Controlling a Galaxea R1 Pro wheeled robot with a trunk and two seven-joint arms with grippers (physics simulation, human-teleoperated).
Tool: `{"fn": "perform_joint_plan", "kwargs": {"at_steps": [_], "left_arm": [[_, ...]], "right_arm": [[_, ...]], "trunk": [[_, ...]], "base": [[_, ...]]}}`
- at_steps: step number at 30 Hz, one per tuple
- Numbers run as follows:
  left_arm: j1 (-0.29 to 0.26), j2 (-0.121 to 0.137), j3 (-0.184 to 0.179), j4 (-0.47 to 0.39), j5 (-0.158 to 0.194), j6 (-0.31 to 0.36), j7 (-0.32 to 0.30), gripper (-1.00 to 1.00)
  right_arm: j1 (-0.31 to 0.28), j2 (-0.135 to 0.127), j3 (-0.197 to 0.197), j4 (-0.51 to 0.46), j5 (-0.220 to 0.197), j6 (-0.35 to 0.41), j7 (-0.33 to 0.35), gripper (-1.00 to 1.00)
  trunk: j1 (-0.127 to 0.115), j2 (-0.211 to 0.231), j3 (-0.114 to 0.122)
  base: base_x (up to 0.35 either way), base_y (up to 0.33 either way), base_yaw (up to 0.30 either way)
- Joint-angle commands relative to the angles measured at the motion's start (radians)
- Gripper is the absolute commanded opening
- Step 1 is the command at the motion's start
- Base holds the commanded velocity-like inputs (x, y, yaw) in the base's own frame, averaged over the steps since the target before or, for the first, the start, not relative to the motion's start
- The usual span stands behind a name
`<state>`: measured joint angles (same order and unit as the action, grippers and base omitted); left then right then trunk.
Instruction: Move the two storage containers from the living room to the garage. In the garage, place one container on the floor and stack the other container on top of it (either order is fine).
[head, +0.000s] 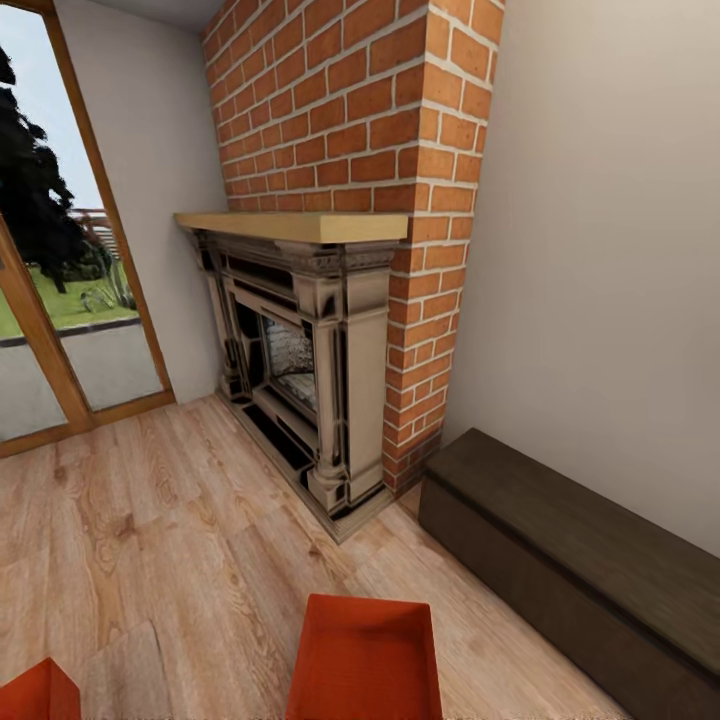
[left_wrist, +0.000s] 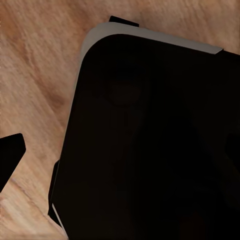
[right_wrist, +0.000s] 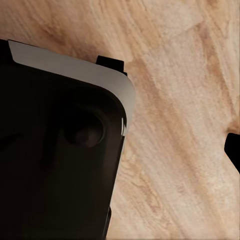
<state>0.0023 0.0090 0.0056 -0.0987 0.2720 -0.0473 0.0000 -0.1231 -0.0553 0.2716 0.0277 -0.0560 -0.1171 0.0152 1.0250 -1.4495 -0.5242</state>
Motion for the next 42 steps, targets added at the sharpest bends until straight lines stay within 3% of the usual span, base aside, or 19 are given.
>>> {"fn": "perform_joint_plan", "kwargs": {"at_steps": [1,11,27,30,35,42], "left_arm": [[0.000,0.000,0.000,-0.001,0.004,-0.002,0.000,1.00],[0.000,0.000,-0.001,-0.001,0.004,-0.002,0.000,1.00],[0.000,0.000,-0.001,-0.001,0.004,-0.002,0.000,1.00],[0.001,0.000,-0.001,-0.001,0.004,-0.001,0.000,1.00],[0.000,0.000,-0.001,-0.001,0.004,-0.002,0.000,1.00],[0.001,0.000,-0.001,-0.001,0.004,-0.002,0.000,1.00]], "right_arm": [[-0.001,0.000,0.006,0.003,-0.006,-0.006,0.002,1.00],[-0.001,0.000,0.008,0.003,-0.005,0.034,0.004,1.00],[-0.001,0.002,0.005,0.003,-0.007,0.033,0.002,1.00],[-0.001,0.001,-0.005,0.003,-0.007,0.028,0.002,1.00],[-0.001,-0.001,-0.053,0.003,-0.005,0.022,0.003,1.00],[-0.001,0.001,-0.052,0.004,0.005,0.034,0.002,1.00]], "trunk": [[0.000,0.000,-0.002],[0.000,0.000,-0.019],[0.000,0.000,-0.044],[0.000,0.000,-0.049],[0.000,0.000,-0.057],[0.000,0.000,-0.069]], "base": [[0.000,0.000,0.000],[0.000,0.000,0.000],[0.000,0.000,0.000],[0.000,0.000,0.000],[0.000,0.000,0.000],[0.000,0.000,0.049]]}}
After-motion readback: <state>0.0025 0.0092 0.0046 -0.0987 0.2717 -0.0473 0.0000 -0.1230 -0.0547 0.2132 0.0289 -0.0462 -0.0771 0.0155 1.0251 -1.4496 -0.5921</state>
